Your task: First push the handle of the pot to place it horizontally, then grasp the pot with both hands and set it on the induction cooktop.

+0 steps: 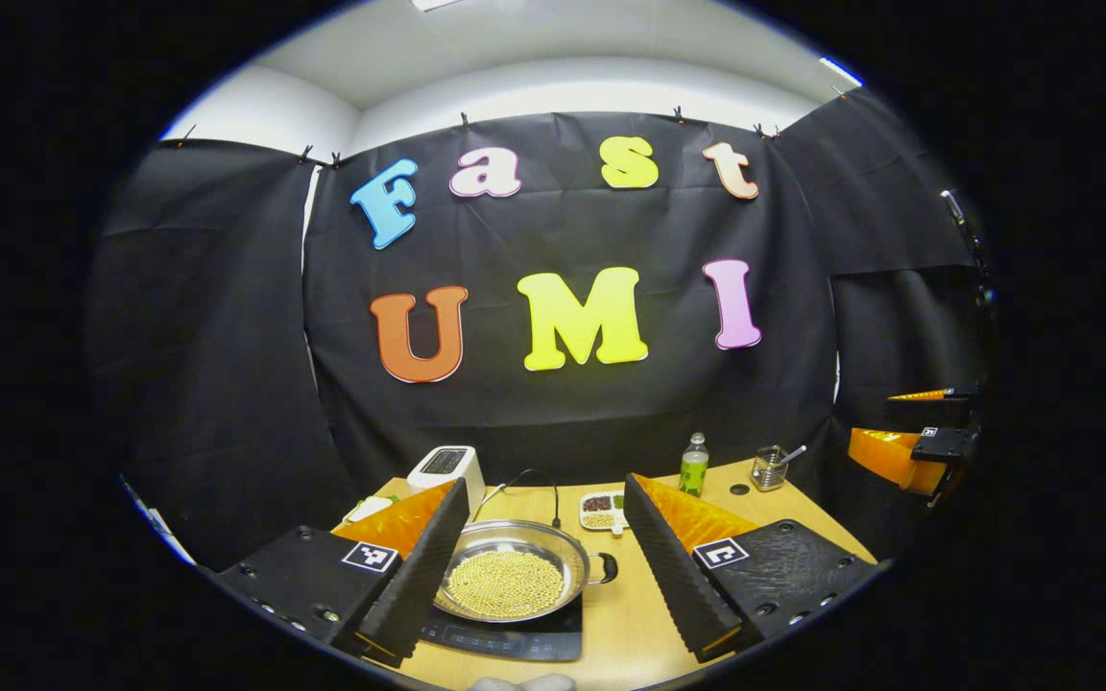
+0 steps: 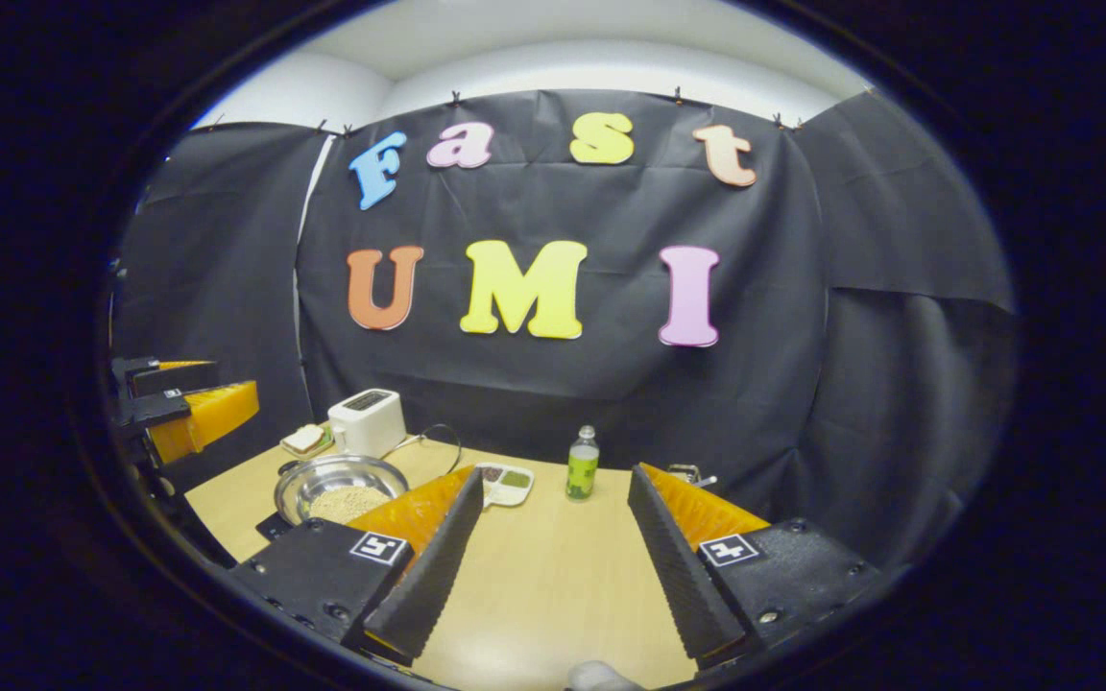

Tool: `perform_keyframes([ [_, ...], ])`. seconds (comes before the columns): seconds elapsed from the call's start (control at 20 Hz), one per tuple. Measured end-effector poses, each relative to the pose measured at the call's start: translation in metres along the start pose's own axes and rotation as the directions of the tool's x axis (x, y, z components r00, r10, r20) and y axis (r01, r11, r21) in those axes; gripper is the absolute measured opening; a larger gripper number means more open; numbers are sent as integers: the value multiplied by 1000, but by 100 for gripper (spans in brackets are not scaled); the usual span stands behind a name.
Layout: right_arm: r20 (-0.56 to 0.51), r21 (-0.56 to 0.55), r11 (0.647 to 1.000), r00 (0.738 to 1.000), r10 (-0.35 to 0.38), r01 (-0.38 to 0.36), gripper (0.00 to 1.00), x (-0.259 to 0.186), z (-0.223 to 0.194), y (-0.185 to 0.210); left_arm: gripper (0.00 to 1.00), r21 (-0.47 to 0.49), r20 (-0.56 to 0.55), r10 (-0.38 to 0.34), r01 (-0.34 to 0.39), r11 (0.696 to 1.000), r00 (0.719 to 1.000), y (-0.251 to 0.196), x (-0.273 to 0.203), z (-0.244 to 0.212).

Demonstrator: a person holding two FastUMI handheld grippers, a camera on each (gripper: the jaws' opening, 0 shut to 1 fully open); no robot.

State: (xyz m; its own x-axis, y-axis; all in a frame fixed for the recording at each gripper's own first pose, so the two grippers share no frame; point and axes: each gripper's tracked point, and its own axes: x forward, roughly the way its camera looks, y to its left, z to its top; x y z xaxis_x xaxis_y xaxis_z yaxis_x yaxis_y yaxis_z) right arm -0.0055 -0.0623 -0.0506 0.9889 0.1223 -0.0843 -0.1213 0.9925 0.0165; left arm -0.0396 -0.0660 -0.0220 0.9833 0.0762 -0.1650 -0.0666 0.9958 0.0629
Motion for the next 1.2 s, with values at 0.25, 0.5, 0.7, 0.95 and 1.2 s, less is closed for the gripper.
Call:
perform_keyframes([
  [0.25,38,39,999,999,-35,33,96,-33,19,-58,96,-20,60,13,-12,1000,998,-37,-28,33],
  [0.5,107,54,996,991,-75,70,99,-54,41,-86,96,-42,87,23,-20,999,996,-59,-43,51],
  [0.7,140,44,996,987,-84,79,100,-67,45,-97,96,-44,111,24,-19,999,993,-70,-51,64],
  [0.95,137,74,995,987,-81,71,99,-72,44,-104,96,-44,118,31,-26,999,993,-75,-55,65],
  [1.2,130,88,993,988,-88,77,100,-73,43,-109,96,-35,108,45,-41,999,993,-72,-52,60],
])
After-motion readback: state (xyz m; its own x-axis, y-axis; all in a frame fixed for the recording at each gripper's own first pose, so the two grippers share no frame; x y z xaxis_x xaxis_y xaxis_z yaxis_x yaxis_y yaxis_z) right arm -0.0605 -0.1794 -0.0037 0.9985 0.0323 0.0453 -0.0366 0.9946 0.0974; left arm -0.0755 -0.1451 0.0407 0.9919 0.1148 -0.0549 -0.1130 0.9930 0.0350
